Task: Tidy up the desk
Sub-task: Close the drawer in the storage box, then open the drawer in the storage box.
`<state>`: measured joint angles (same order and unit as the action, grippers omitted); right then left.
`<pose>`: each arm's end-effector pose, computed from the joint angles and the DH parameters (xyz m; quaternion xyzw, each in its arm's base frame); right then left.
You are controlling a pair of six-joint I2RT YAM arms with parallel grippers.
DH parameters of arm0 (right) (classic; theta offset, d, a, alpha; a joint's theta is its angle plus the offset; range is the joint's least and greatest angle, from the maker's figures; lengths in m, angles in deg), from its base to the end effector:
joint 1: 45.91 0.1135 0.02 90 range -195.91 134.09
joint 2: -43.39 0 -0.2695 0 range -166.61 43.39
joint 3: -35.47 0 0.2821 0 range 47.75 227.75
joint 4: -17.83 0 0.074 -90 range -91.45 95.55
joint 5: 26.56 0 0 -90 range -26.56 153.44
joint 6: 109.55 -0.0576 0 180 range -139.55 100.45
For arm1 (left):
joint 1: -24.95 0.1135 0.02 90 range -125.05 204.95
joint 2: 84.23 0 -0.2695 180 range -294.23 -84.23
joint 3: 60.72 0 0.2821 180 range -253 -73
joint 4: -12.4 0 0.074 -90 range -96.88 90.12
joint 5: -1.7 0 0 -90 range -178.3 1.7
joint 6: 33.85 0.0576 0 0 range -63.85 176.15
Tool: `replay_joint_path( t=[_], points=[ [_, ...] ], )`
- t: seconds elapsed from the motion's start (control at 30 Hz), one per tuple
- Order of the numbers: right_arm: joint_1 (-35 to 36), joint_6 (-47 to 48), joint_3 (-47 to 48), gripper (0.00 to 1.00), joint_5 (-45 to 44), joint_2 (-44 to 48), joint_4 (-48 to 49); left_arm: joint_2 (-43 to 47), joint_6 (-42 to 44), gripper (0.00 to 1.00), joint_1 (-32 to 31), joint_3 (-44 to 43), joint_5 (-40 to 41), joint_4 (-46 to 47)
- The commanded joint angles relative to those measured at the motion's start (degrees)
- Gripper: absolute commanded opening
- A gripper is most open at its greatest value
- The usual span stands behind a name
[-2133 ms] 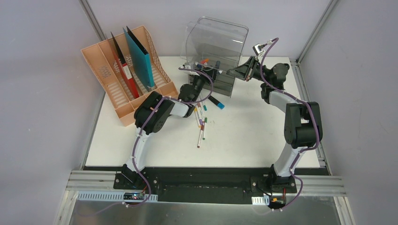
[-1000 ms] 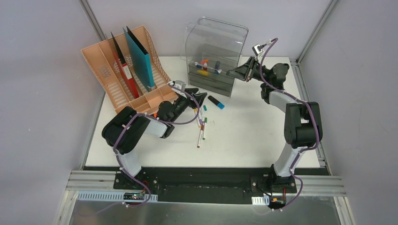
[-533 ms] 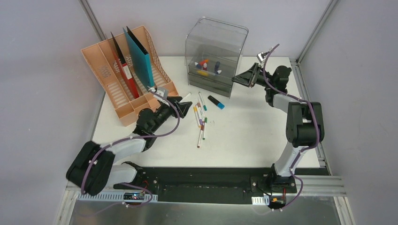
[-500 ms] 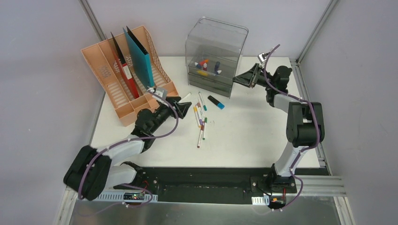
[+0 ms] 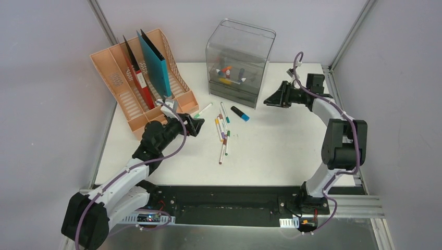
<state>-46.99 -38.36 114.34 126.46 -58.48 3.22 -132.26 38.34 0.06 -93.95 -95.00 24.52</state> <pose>0.4153 0.0435 0.2059 -0.0951 0.7933 0.5214 0.2996 0.2181 -0.1086 0.2357 0.0849 0.7183 -0.2903 0.6265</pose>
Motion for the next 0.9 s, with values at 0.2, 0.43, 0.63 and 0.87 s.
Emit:
replay_joint_path(
  t=[0.2, 0.43, 0.63, 0.87],
  points=[
    [-4.09, 37.38, 4.66, 0.56, -5.86, 22.96, -42.56, -21.53, -19.35, 0.83, 3.87, -8.23, -16.13, 14.07],
    [-11.20, 43.20, 1.48, 0.74, -2.87, 32.44, -43.07, -37.14, -29.25, 0.83, 0.24, -19.43, -11.75, 15.27],
    [-12.58, 42.34, -1.95, 0.78, 3.91, 34.06, -40.57, -48.62, -36.83, 0.77, -3.83, -27.71, -0.64, 16.04],
    [-12.53, 43.32, -2.05, 0.80, 3.59, 36.34, -41.11, -61.62, -44.89, 0.63, -4.58, -31.79, 4.43, 29.81]
  ],
)
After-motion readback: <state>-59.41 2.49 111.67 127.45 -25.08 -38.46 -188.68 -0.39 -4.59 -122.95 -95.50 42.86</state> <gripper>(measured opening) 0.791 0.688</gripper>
